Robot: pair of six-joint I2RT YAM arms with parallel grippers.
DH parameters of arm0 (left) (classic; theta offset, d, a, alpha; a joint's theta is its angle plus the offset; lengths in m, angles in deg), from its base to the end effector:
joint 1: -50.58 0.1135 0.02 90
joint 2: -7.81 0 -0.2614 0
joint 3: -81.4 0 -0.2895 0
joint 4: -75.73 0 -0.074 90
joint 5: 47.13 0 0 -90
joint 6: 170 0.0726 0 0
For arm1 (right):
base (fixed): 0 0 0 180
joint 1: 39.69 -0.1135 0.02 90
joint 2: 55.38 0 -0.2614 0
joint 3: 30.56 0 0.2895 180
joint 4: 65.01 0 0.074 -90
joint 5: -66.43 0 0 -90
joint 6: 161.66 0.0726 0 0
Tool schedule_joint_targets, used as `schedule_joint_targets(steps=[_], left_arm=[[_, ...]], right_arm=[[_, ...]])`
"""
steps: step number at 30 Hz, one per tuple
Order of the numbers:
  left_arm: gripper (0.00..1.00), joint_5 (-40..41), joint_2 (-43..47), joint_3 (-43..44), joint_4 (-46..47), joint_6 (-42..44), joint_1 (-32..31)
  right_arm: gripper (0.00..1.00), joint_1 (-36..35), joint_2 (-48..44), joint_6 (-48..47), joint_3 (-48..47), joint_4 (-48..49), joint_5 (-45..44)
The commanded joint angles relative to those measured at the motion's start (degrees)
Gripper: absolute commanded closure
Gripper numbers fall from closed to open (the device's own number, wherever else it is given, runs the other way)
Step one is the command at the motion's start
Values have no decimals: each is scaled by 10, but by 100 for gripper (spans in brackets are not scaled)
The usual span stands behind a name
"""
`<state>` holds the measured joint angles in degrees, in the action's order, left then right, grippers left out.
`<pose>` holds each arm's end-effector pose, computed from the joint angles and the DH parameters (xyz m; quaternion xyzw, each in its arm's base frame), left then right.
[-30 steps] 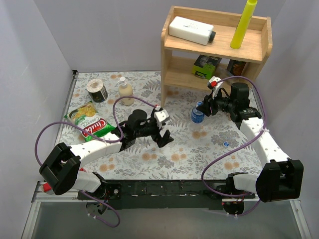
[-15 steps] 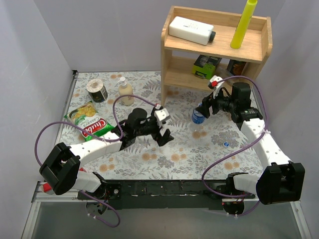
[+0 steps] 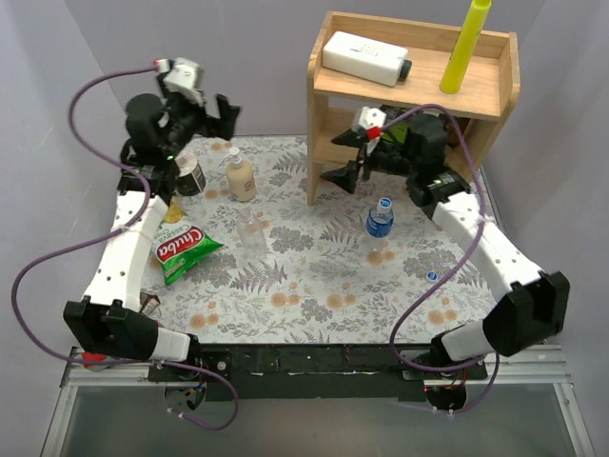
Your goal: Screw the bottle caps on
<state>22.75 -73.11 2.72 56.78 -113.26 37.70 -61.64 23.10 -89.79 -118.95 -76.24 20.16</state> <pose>0.3768 -0.1118 0.4761 0.0015 0.6987 -0.3884 0.6008 0.3331 0.1884 0.4165 -0.4720 0.5344 0.2878 0.6394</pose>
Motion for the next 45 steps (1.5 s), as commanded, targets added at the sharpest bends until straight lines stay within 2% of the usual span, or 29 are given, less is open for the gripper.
schedule_joint_targets(steps=[1,4,10,12,16,22,25,26,28,29,30,31,32,34,37,38,42,45], left_arm=[[2,81,73,-64,-87,-14,128],[2,95,125,-97,-126,-19,178],[2,74,213,-178,-174,-51,189],[2,44,220,-188,-189,-59,205],[2,34,213,-181,-203,-71,240],[2,-17,194,-160,-225,-24,252],[2,-52,183,-160,-242,6,252],[2,-83,182,-163,-247,25,251],[2,-140,183,-183,-257,62,251],[2,-213,185,-192,-287,105,251],[2,-221,199,-205,-287,140,234],[2,-221,206,-233,-279,147,220],[2,-237,214,-243,-275,159,209],[2,-259,224,-264,-274,199,177],[2,-299,207,-277,-250,199,151],[2,-295,204,-286,-224,193,140],[2,-263,191,-319,-115,154,71],[2,-253,167,-319,-57,113,50]], right_arm=[[8,-78,97,64,-20,108,39],[7,-129,152,95,-24,180,51],[7,-192,261,142,-62,254,49],[7,-198,294,163,-77,291,62],[7,-212,343,206,-97,334,97],[9,-227,399,267,-103,409,76],[20,-228,425,310,-110,434,88],[37,-228,429,318,-113,438,93],[55,-226,425,337,-116,440,95],[67,-224,420,340,-130,429,93],[72,-222,408,353,-140,416,90],[83,-209,400,357,-148,399,87],[87,-203,391,358,-176,378,84],[92,-180,375,352,-215,334,94],[94,-155,358,325,-286,243,94],[99,-151,353,322,-298,211,86],[99,-137,322,325,-330,158,44],[99,-135,305,334,-328,151,39]])
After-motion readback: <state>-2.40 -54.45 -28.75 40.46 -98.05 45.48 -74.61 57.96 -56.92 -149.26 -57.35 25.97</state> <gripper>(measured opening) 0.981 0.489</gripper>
